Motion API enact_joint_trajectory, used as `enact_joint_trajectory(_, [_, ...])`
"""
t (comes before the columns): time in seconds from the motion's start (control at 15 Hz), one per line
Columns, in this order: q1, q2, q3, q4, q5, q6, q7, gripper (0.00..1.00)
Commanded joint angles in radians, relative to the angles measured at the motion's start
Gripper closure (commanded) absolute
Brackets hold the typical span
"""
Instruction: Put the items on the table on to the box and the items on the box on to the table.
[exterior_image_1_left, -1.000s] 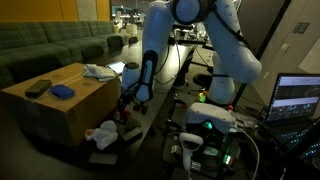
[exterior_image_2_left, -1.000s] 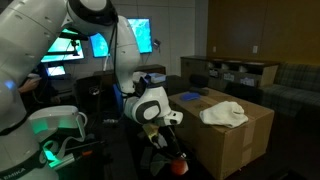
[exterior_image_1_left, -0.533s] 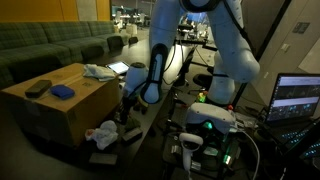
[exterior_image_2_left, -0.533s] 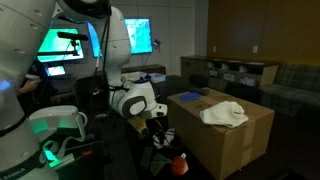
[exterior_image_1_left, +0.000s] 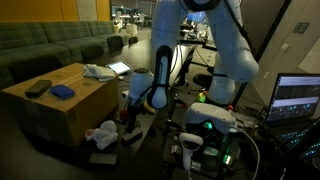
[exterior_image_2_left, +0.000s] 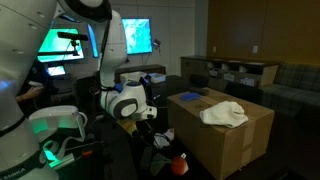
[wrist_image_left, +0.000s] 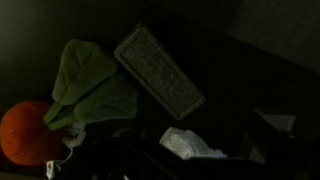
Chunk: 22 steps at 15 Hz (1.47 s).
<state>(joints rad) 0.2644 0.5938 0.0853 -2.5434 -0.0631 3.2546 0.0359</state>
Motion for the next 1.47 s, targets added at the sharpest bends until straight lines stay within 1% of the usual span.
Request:
enact_joint_trajectory(0.0, [0.038,0.042,-0.025,0.01,0.019,0.03,-0.009,0.0])
enact_joint_trajectory(0.07, [0.041,0.057,-0.025,0.017,0.02,0.031,-0.01,0.0])
enact_joint_trajectory(0.2, [0.07,0.084,-0.045,0.03,0.025,0.037,-0.006,0.0])
enact_joint_trajectory(0.4, [0.085,0.12,-0.052,0.05,0.023,0.043,-0.011,0.0])
enact_joint_trajectory(0.93, [0.06,0.194,-0.022,0.098,0.006,0.064,-0.032,0.0])
enact_joint_trajectory(1.4, [0.055,0.239,-0.022,0.134,-0.001,0.069,-0.055,0.0])
